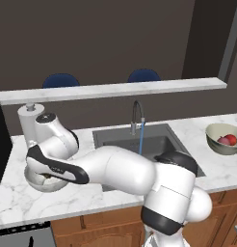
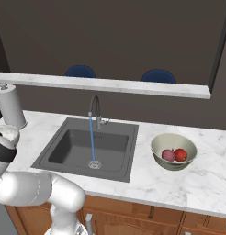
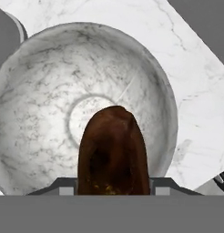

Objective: Pick the onions from the sink and place them in one bowl. Place the sweet potato in the other bowl. Then turn off the sink faucet.

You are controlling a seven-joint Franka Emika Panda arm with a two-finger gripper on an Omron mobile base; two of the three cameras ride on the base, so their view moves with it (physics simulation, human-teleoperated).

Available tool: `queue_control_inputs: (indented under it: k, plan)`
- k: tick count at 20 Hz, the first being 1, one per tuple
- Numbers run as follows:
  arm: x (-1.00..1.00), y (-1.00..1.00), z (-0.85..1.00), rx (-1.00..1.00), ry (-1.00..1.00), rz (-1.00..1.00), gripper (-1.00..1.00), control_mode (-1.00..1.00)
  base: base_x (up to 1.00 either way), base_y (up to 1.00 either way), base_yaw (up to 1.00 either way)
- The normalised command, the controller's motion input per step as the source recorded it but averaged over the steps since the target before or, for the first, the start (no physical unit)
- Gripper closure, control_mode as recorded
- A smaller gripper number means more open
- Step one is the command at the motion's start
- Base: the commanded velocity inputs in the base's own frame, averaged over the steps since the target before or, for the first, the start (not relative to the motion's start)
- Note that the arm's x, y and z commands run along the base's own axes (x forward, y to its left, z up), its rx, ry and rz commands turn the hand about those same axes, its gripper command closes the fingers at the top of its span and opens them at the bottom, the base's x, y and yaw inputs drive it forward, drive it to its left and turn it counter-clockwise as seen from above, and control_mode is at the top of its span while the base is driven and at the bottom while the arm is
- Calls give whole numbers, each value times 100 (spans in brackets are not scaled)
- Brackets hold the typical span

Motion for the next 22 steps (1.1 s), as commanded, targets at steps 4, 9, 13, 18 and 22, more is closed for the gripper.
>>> queue_control_inputs:
  k: [4,9,13,18,22]
  plan:
    - [0,-16,-16,0,0,-1,100,-100,0,0,0]
    - [1,-19,-15,0,0,0,100,-100,0,0,0]
    - [7,-6,-14,0,0,0,100,-100,0,0,0]
    - [23,0,-18,0,-2,-1,100,-100,0,0,0]
    - [32,0,-23,0,-5,-1,100,-100,0,0,0]
